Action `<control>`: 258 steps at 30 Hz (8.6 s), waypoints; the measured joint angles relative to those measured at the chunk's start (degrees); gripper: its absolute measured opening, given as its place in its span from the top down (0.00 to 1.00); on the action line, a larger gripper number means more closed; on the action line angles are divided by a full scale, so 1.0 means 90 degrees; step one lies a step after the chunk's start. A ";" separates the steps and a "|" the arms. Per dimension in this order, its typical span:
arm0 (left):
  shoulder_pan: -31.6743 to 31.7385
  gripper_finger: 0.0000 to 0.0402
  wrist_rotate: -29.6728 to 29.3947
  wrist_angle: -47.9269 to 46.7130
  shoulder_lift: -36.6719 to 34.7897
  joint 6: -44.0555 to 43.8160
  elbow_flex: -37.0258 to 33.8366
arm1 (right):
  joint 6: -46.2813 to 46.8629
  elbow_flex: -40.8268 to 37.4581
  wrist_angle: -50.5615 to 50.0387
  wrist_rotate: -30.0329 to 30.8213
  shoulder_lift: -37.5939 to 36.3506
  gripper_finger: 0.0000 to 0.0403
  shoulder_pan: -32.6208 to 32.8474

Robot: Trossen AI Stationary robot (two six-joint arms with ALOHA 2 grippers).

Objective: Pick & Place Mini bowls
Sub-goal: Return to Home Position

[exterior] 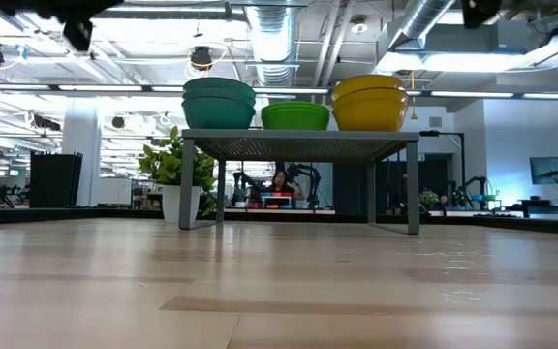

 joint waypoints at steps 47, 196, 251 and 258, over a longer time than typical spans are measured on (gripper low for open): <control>0.0000 0.97 0.0926 0.3180 -0.1208 0.0002 -0.3017 | 0.0500 -0.3704 0.1334 0.0435 -0.3355 0.81 -0.1011; -0.0002 0.97 0.0930 0.3316 0.0042 -0.0001 -0.3014 | 0.0512 -0.3711 0.1317 0.0452 -0.3201 0.81 -0.1013; -0.0001 0.97 0.0930 0.3315 0.0041 -0.0001 -0.3014 | 0.0511 -0.3711 0.1317 0.0452 -0.3202 0.81 -0.1012; -0.0002 0.97 0.0931 0.3315 0.0041 -0.0001 -0.3012 | 0.0512 -0.3711 0.1317 0.0451 -0.3202 0.81 -0.1012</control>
